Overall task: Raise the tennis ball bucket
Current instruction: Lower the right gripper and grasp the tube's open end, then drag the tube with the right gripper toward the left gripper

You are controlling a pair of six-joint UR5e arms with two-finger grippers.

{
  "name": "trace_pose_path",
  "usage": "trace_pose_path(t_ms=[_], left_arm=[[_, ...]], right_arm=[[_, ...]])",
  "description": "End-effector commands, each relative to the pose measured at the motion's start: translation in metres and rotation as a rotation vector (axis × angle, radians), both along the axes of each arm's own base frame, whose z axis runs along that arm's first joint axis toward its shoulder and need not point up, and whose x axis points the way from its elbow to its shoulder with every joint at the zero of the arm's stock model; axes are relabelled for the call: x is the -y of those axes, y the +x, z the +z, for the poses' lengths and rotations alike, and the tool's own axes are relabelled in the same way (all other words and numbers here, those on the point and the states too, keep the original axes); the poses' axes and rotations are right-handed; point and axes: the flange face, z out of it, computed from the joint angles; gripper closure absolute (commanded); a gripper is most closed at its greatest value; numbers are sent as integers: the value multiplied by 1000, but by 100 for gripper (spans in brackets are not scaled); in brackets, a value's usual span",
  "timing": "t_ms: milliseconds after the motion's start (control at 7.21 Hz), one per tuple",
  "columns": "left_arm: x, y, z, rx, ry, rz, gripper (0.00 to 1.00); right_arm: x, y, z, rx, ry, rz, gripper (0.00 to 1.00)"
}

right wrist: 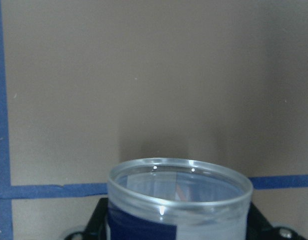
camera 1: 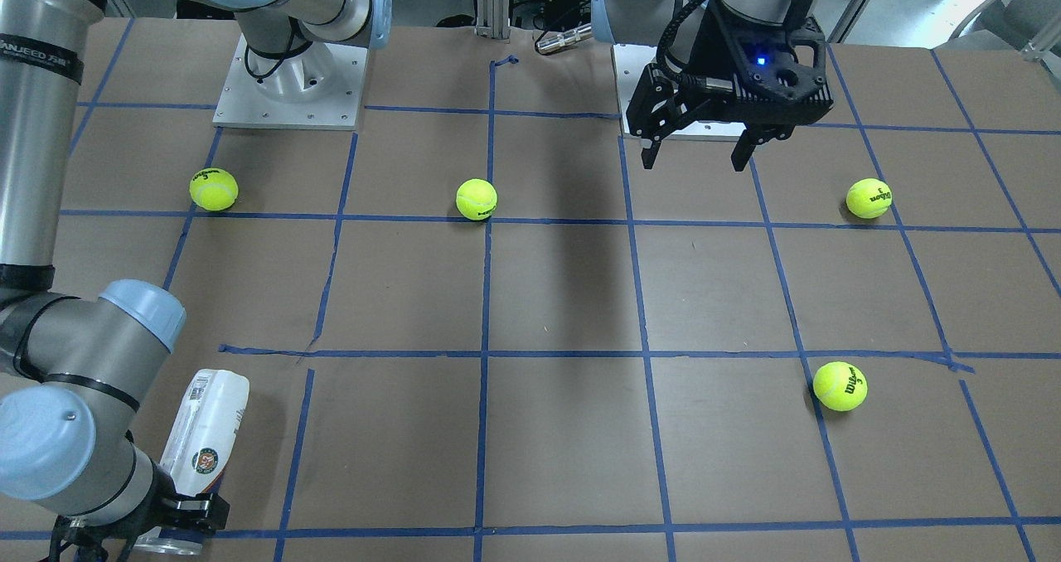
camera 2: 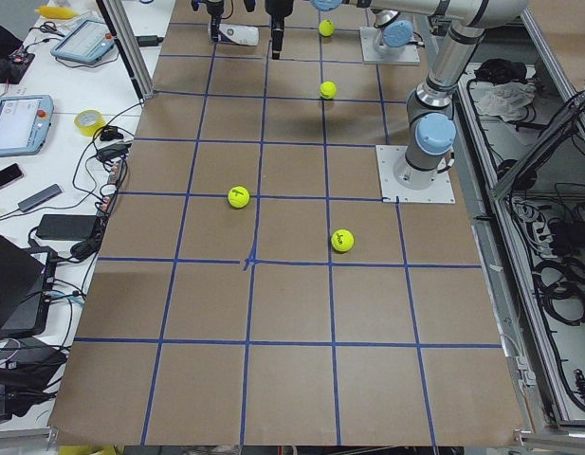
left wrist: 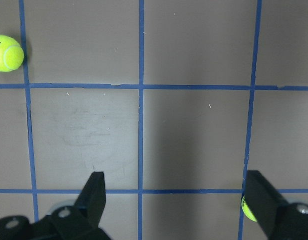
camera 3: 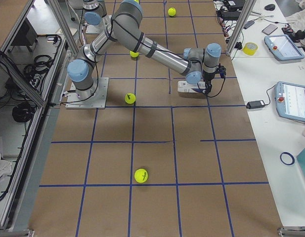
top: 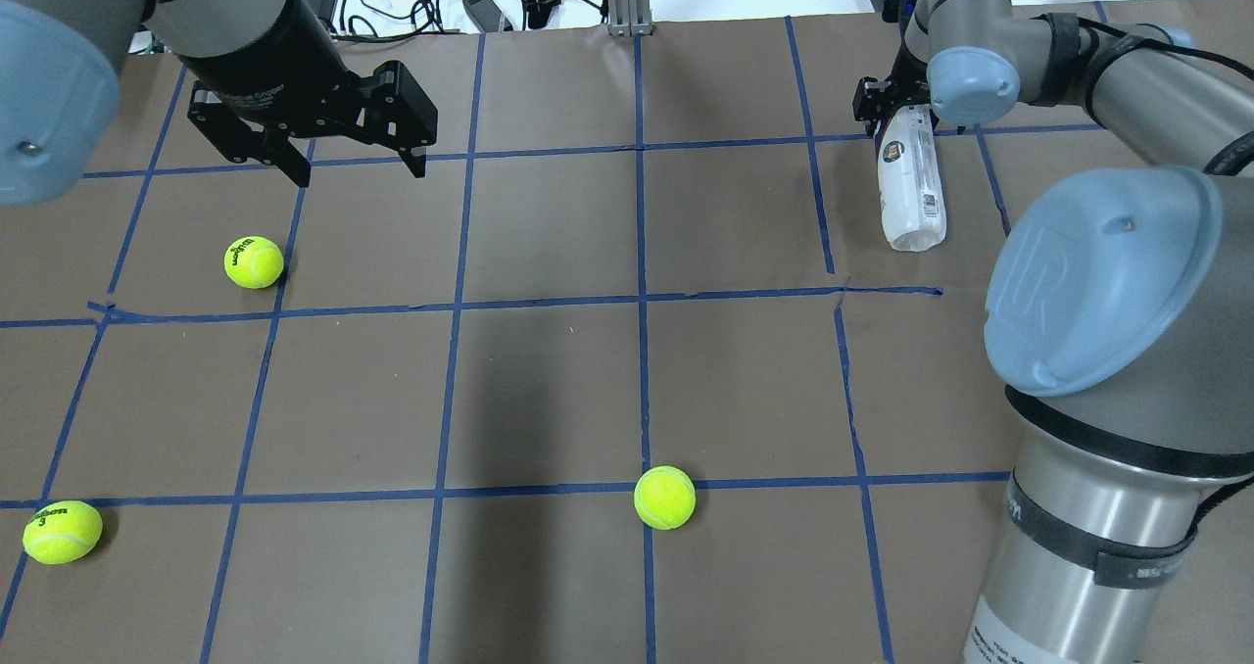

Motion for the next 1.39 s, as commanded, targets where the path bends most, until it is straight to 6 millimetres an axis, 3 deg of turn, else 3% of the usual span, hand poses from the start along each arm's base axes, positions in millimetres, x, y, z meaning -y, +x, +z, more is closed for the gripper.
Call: trace_pose_path(t_ms=[0, 139, 416, 693, 832, 1109, 1248], left_arm=[[0, 0, 0, 0, 0, 0, 0], [0, 0, 0, 0, 0, 0, 0], [0, 0, 0, 0, 0, 0, 0], [0, 0, 0, 0, 0, 0, 0], [0, 0, 0, 0, 0, 0, 0], [0, 0, 0, 0, 0, 0, 0], [0, 0, 0, 0, 0, 0, 0]], right_arm=[[-2, 7, 10, -6, 3, 45, 34], [-13, 21, 33, -4, 50, 114, 70], [-23, 48, 60, 134, 52, 189, 74], [-28, 80, 71, 118, 44, 348, 76], [-37, 119, 71, 108, 59, 443, 74], [-60, 198, 74, 45, 89, 643, 86], [-69, 226, 74, 35, 89, 787, 89]])
